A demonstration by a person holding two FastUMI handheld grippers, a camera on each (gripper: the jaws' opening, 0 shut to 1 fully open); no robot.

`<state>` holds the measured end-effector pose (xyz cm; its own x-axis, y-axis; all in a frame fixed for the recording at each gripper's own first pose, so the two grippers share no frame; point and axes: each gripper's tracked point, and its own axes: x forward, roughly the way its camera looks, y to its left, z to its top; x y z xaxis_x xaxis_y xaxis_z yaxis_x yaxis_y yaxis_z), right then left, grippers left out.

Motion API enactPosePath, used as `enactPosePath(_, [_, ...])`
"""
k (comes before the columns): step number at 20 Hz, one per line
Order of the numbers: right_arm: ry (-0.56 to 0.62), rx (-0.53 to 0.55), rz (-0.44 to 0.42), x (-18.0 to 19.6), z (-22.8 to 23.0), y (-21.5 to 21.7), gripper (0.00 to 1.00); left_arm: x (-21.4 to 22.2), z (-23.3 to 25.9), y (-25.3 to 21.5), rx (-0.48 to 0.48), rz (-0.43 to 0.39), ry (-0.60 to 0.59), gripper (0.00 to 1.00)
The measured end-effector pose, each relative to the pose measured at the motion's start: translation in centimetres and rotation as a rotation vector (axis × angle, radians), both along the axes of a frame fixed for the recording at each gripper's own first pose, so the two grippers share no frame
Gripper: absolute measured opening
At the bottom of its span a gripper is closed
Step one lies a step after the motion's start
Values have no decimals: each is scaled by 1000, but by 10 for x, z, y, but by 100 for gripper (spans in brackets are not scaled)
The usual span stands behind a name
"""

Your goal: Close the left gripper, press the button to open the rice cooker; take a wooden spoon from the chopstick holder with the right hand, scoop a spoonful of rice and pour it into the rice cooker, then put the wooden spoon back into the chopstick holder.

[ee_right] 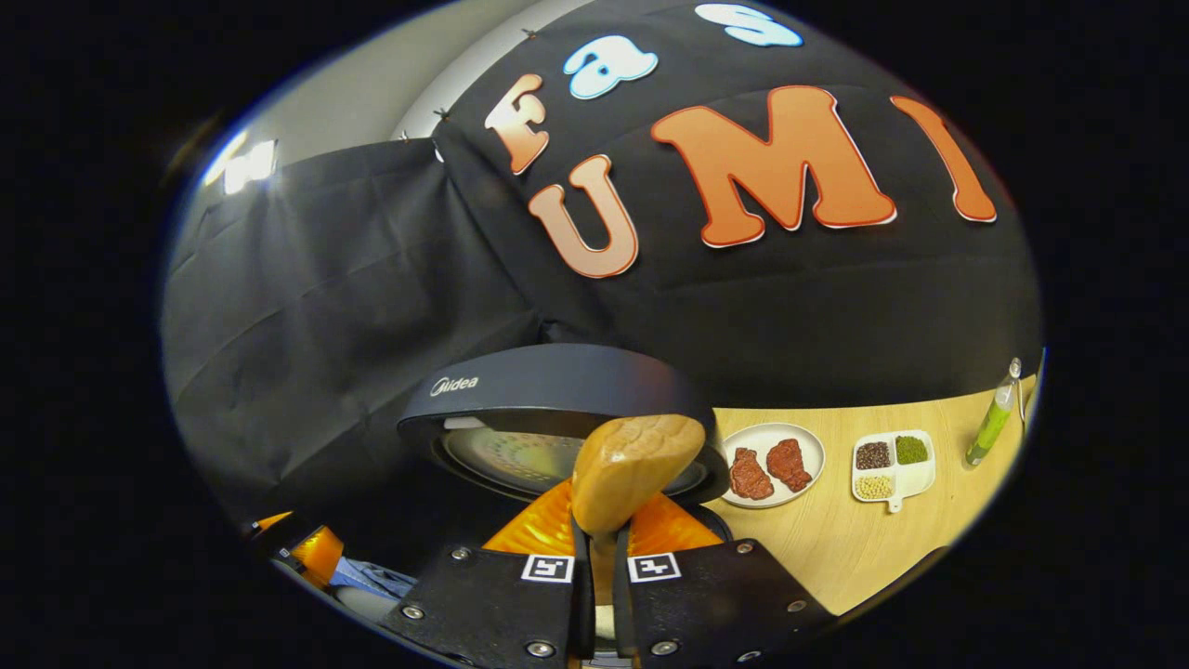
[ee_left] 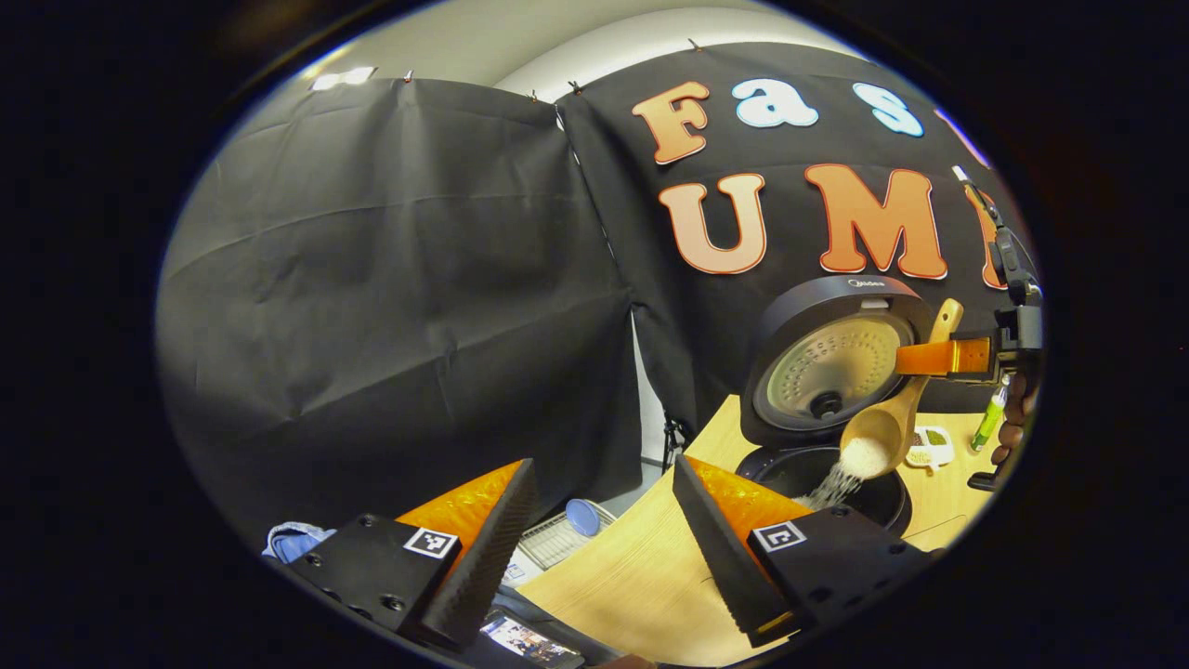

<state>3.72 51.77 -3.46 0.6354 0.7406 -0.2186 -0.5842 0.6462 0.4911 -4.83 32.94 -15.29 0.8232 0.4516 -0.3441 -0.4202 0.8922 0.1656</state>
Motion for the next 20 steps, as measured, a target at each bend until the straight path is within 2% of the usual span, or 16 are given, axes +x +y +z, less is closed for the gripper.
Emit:
enactPosePath(3, [-56,-36,32,-8,2,8,7,-2,-3,3,1,14,2,92])
enactPosePath(11, [-234,-143,46,-17,10,16,7,-14,-6,13,-6,32,2,92])
enactPosePath(15, [-302,-137,80,-25,19,22,7,-14,-7,15,-3,35,4,92])
enactPosePath(18, [-380,-173,102,-30,27,23,7,-13,-8,16,-3,34,7,92])
enactPosePath(20, [-425,-202,98,-31,28,20,7,-13,-7,15,-2,31,8,97])
